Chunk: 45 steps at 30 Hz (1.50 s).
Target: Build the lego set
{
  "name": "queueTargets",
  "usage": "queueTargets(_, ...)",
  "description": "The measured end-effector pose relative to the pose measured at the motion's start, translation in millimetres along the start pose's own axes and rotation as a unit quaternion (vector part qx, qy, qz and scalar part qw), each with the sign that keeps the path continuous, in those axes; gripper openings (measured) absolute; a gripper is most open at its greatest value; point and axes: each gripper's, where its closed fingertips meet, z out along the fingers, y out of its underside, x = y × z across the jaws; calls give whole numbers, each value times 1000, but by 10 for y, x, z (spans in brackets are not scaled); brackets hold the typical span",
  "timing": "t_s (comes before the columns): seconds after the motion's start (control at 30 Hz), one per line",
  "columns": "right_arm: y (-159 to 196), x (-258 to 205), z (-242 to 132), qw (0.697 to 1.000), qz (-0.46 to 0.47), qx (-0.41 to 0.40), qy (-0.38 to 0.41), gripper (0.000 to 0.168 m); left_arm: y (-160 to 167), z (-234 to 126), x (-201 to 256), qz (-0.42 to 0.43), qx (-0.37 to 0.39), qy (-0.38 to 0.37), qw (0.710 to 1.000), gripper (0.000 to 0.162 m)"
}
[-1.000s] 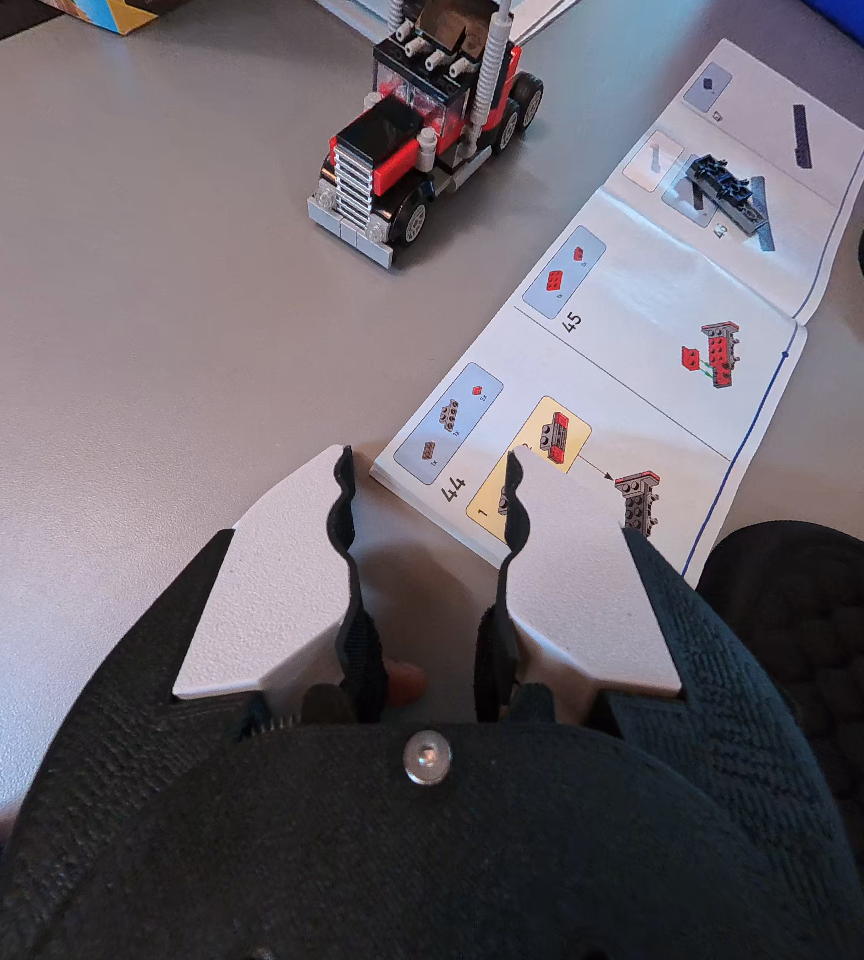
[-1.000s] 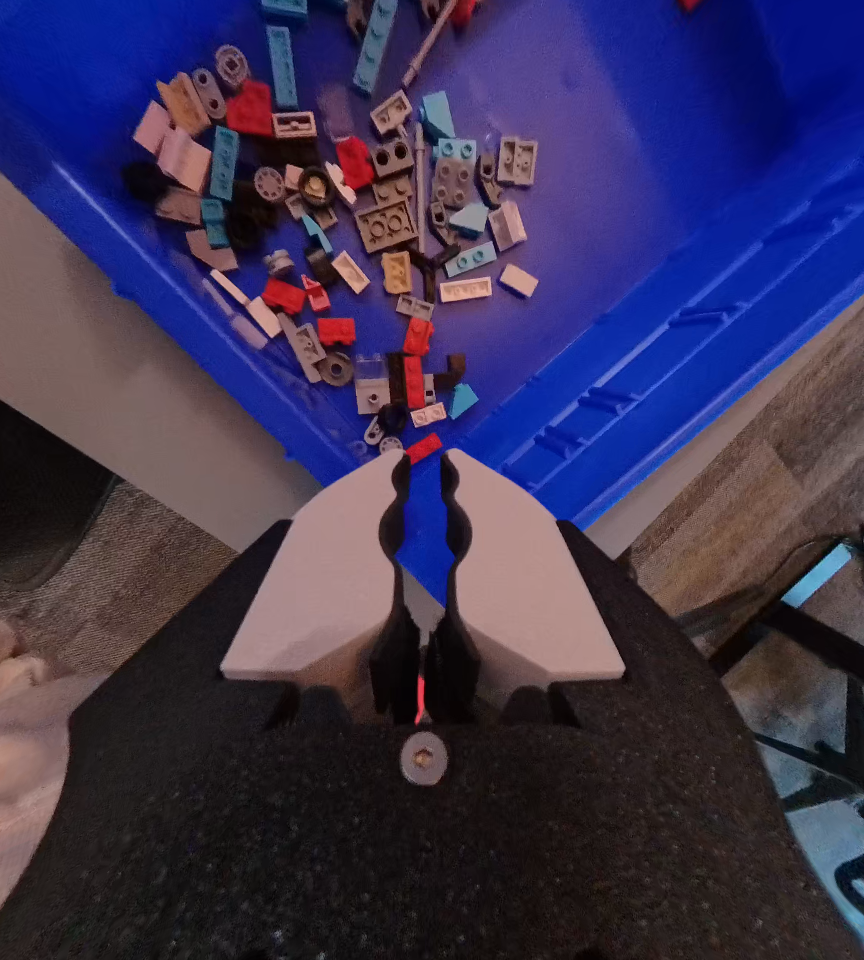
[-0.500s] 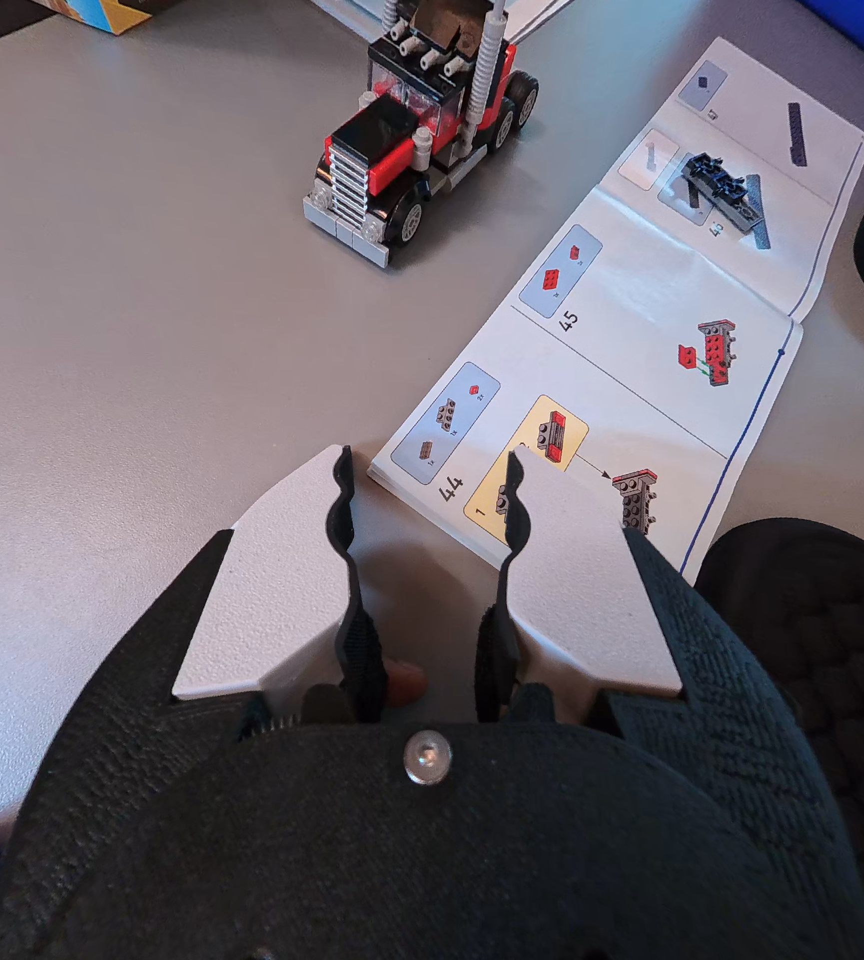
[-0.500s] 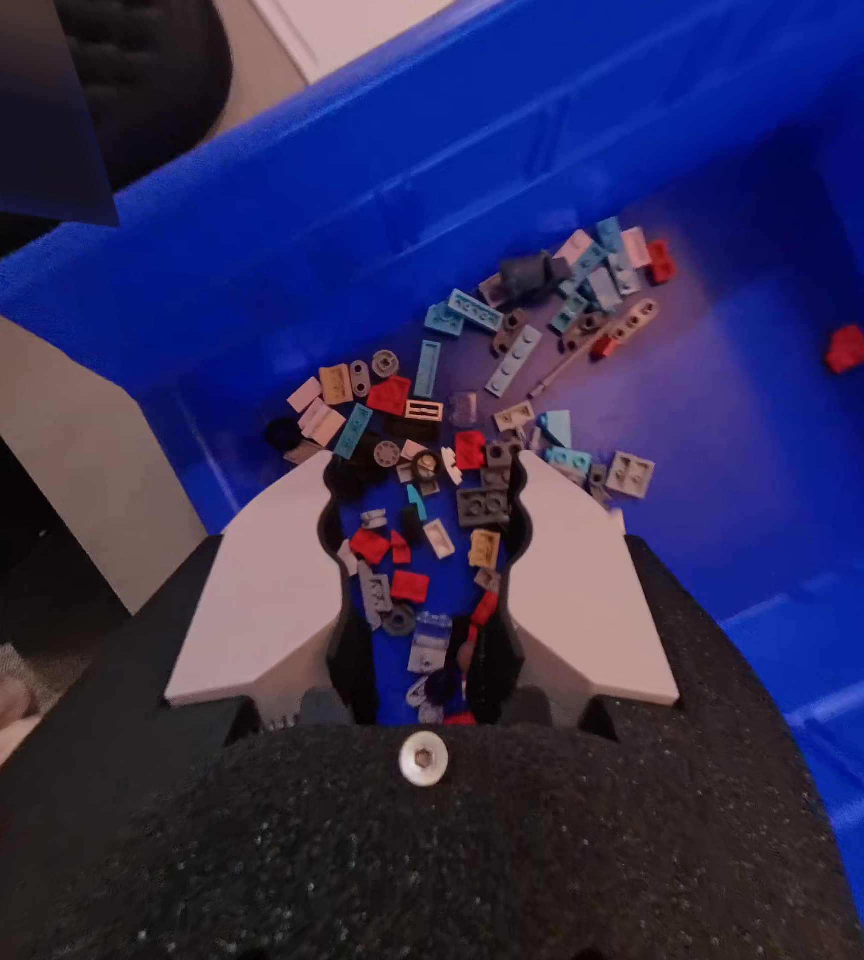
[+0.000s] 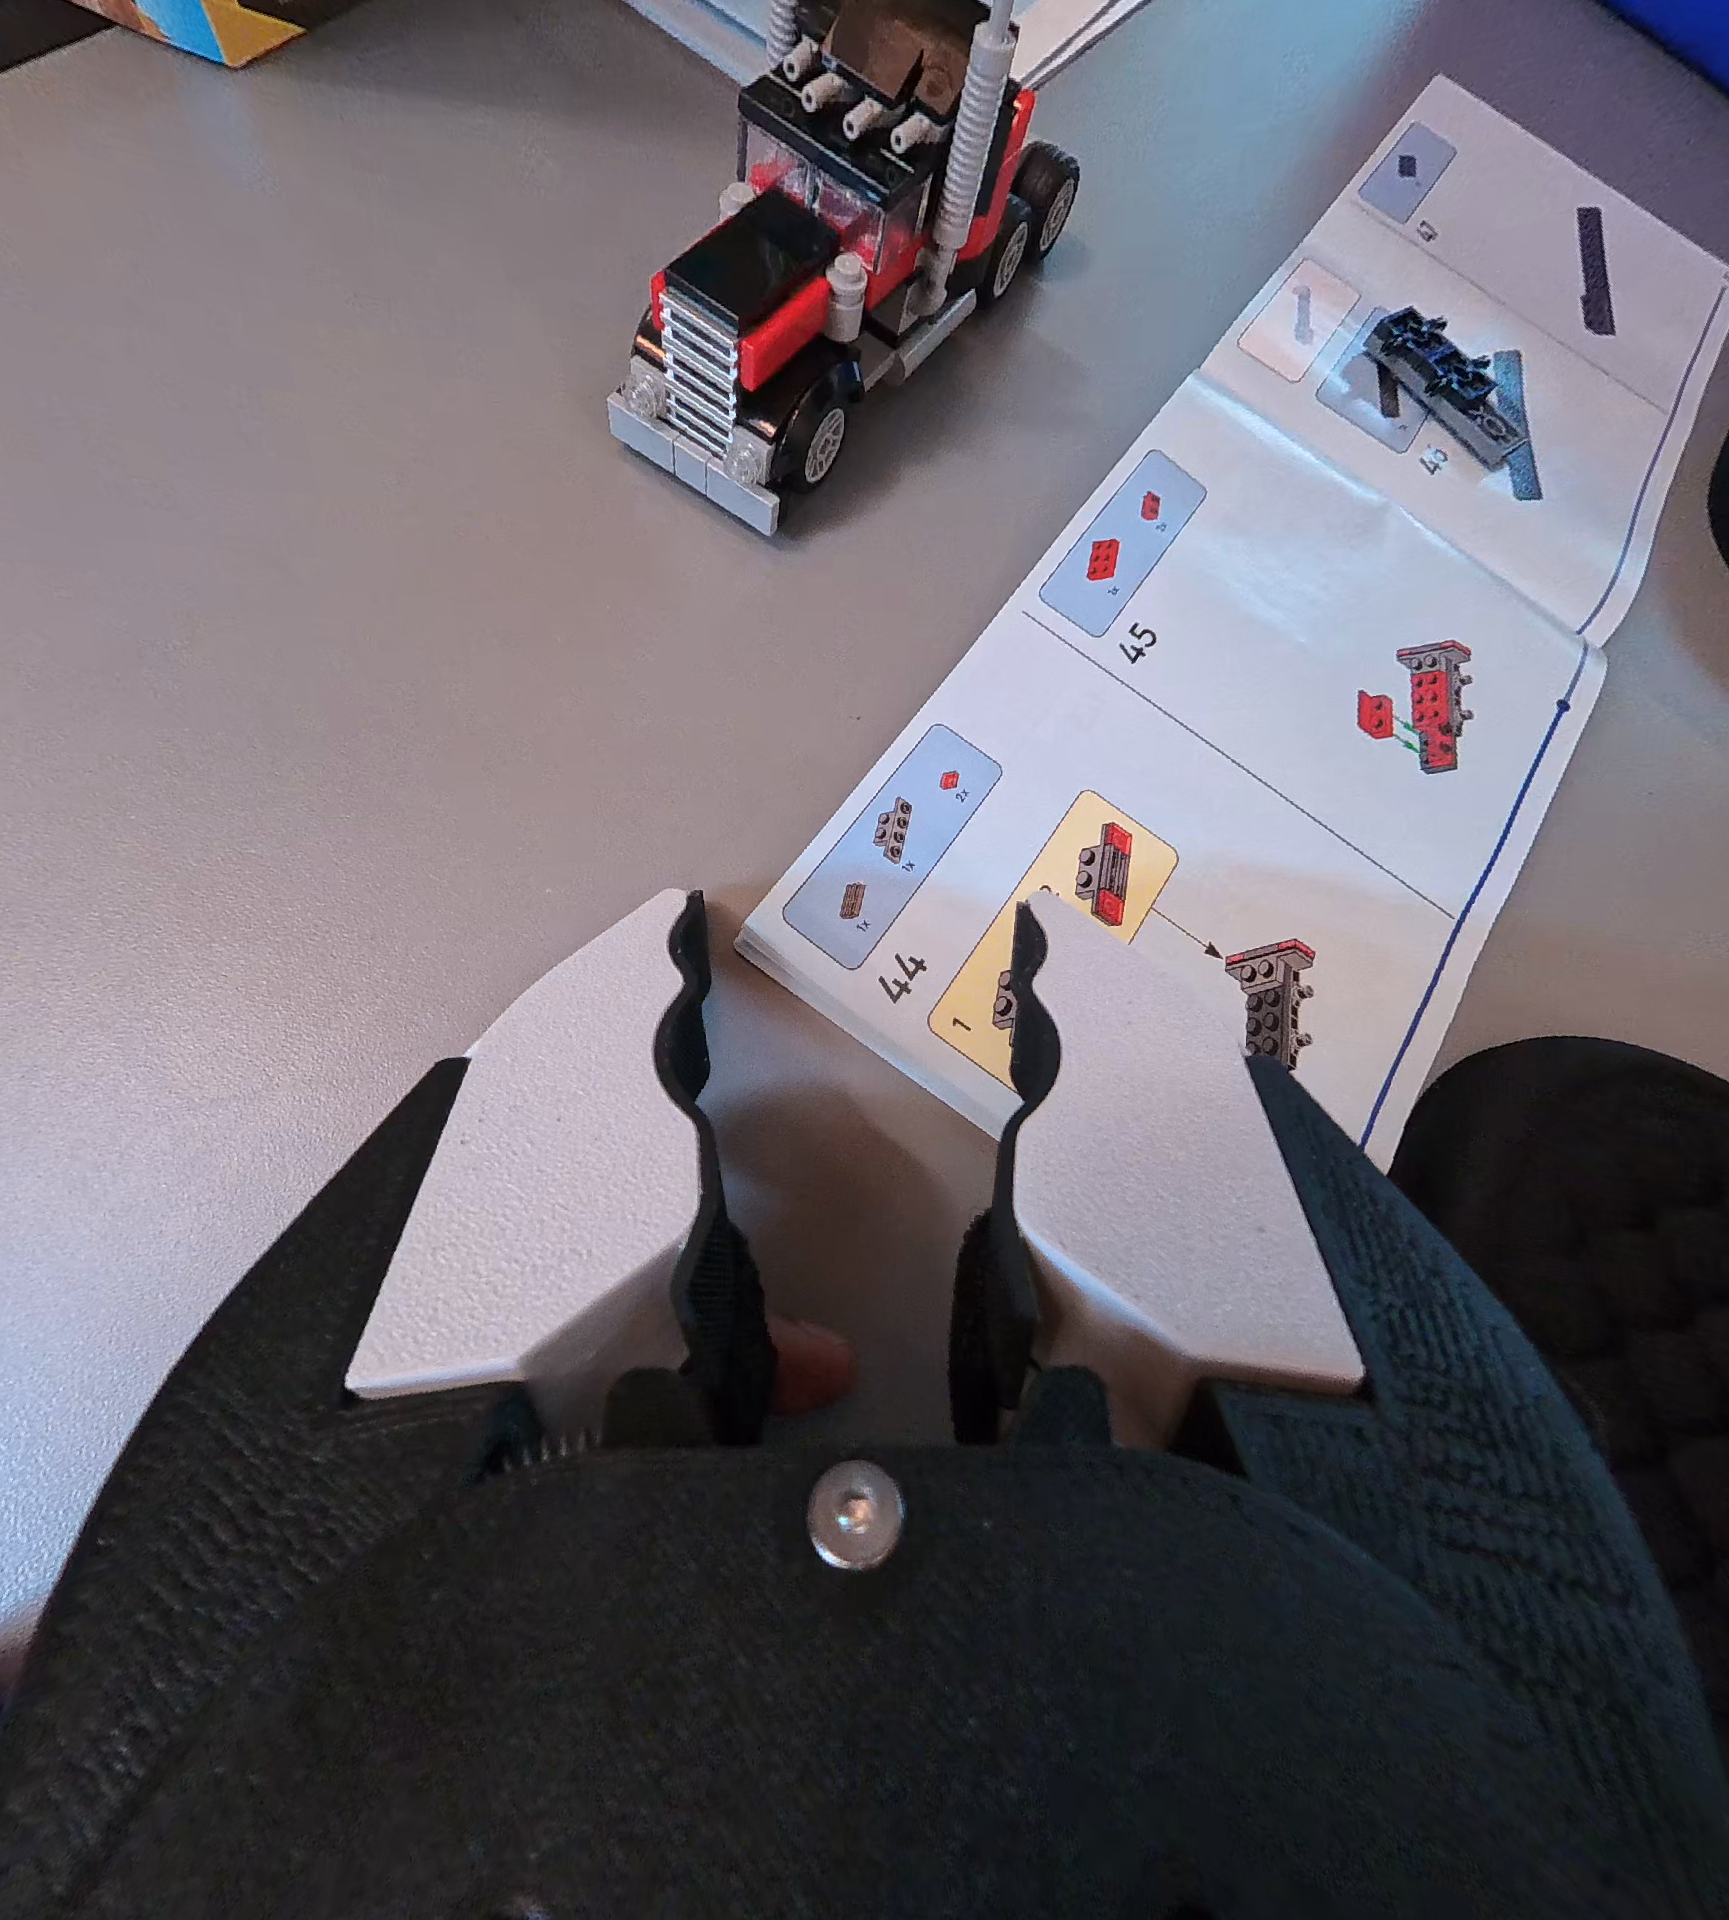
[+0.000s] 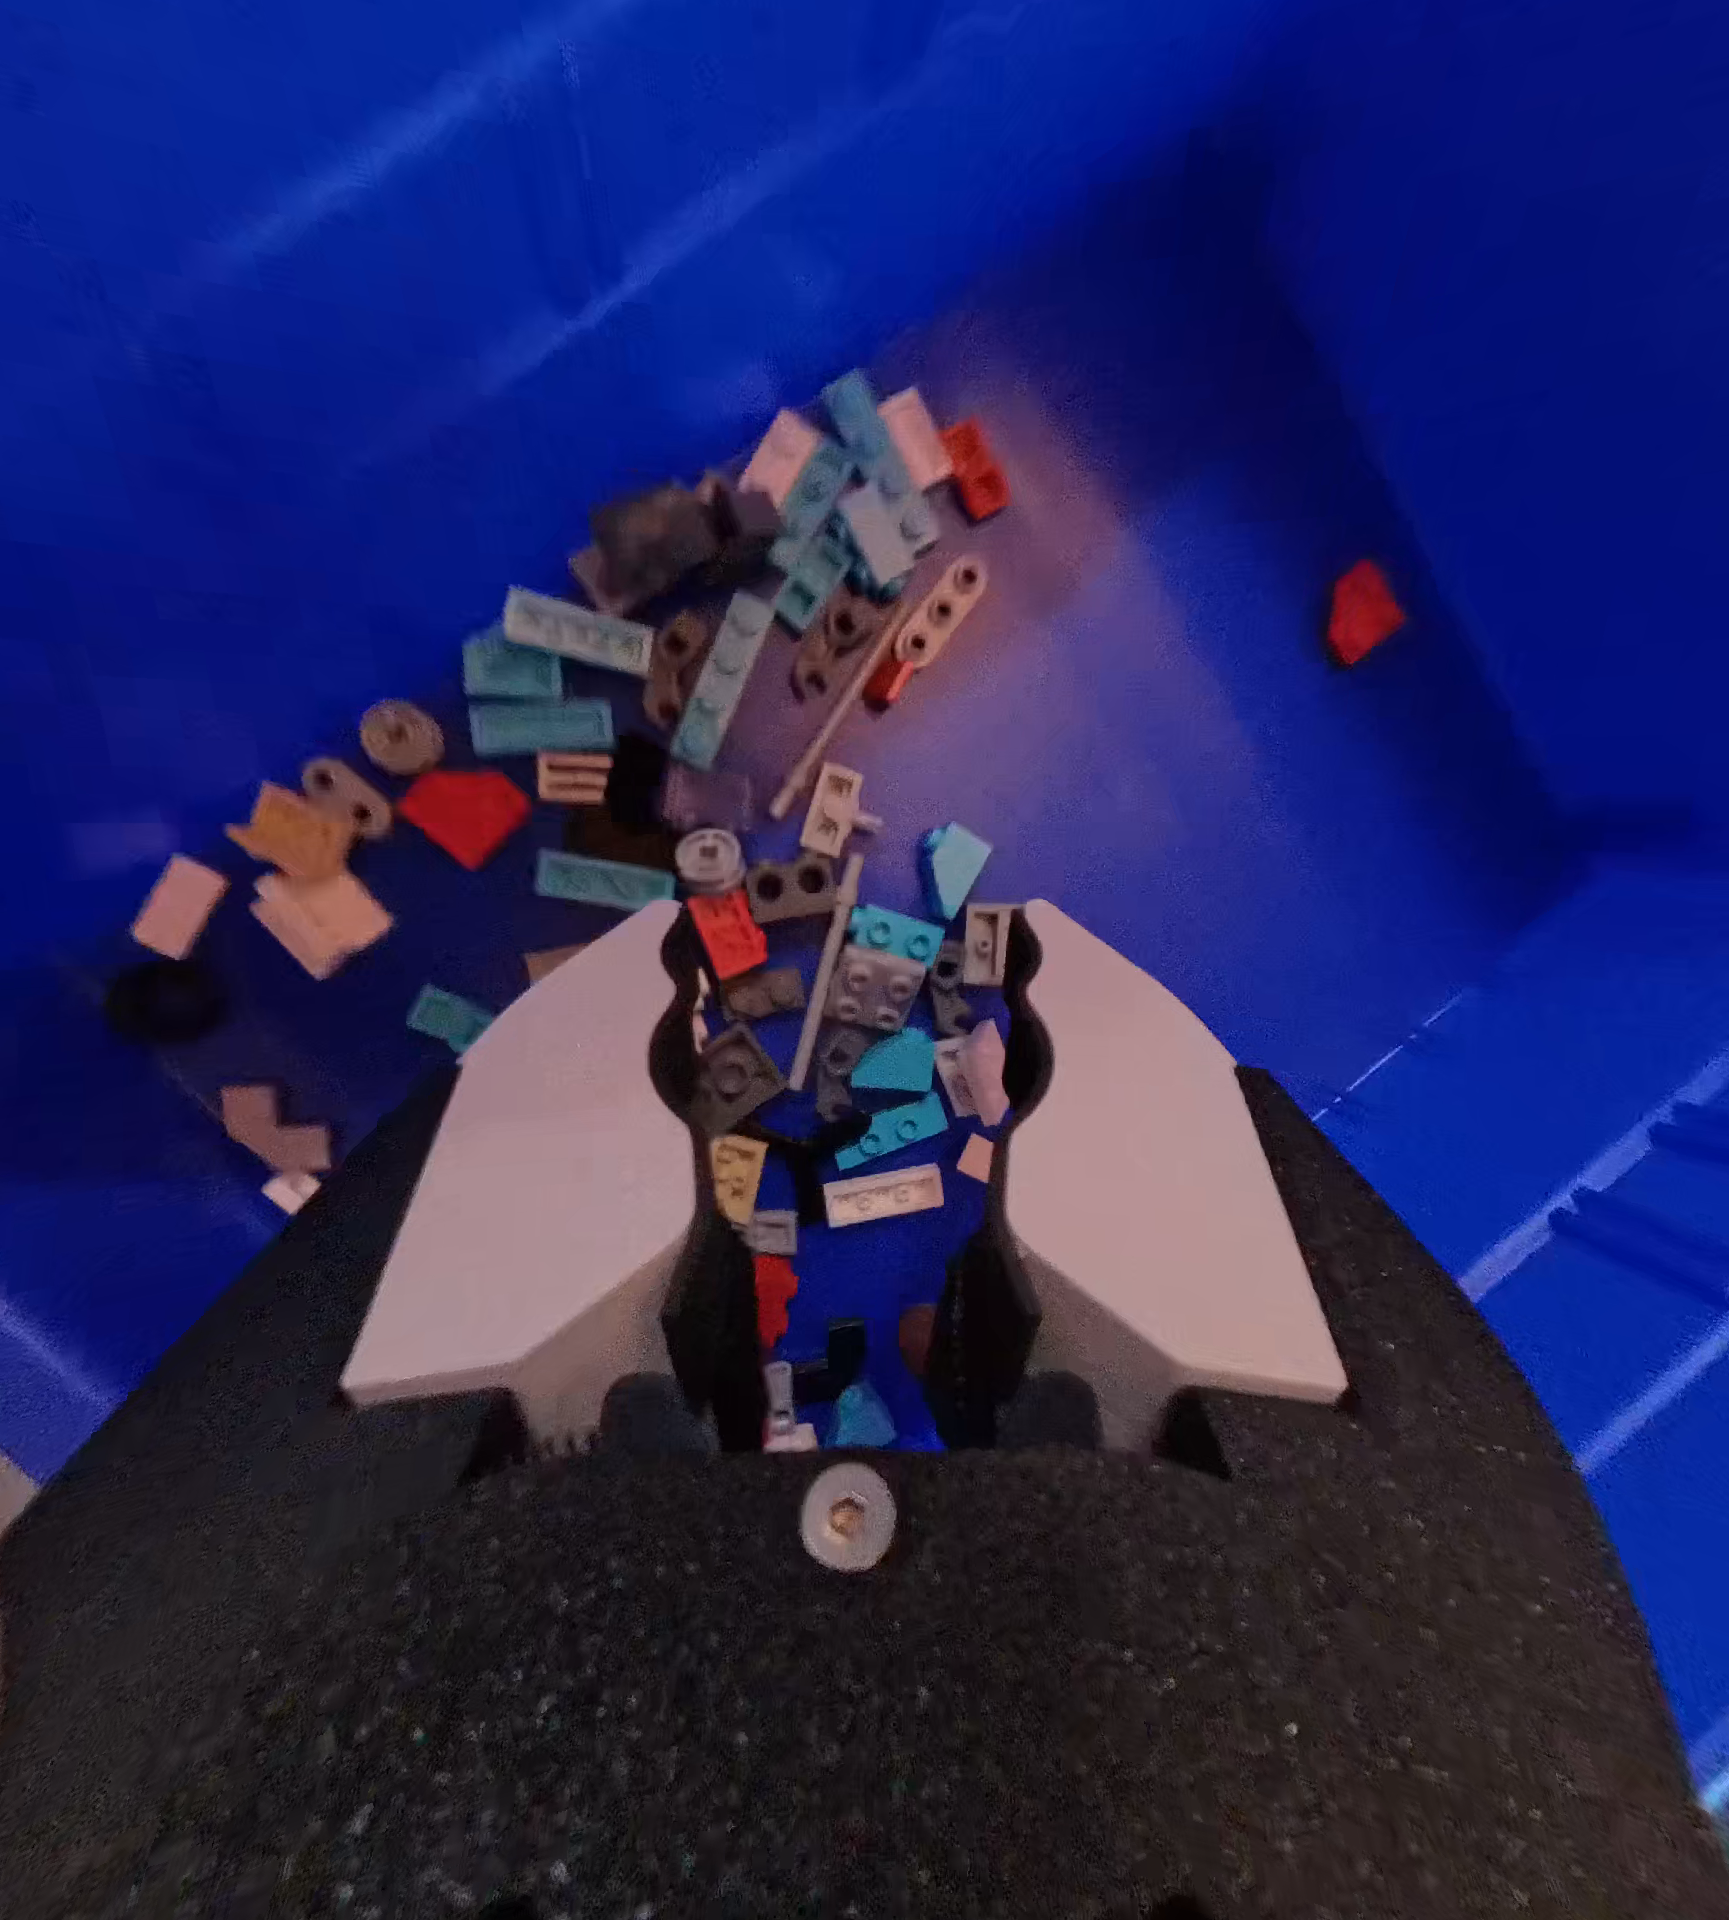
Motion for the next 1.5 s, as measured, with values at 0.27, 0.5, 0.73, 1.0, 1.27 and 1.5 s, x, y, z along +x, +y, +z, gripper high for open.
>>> queueTargets(0.27, 2, -224, -426, 999, -18, 6, -30, 24, 0, 0, 0, 0, 0, 0, 1000, 56)
queueTargets(0.5, 7, -411, -308, 998, 17, 11, -60, 41, 0, 0, 1, 0, 0, 0, 1000, 56)
queueTargets(0.73, -36, -496, -2, 995, 28, 29, -91, 47, 1, 0, 2, 0, 0, 1, 1000, 57)
queueTargets(1.0, 208, -572, -324, 997, 20, -9, -79, 33, 0, -1, 2, 0, 0, 1, 1000, 56)
queueTargets(1.27, 187, -541, -47, 996, 6, -16, -88, 21, -1, 0, 2, -1, 0, 2, 1000, 57)
queueTargets(1.5, 163, -523, -31, 996, 4, -14, -92, 21, 0, 1, 6, 0, 0, 3, 1000, 57)
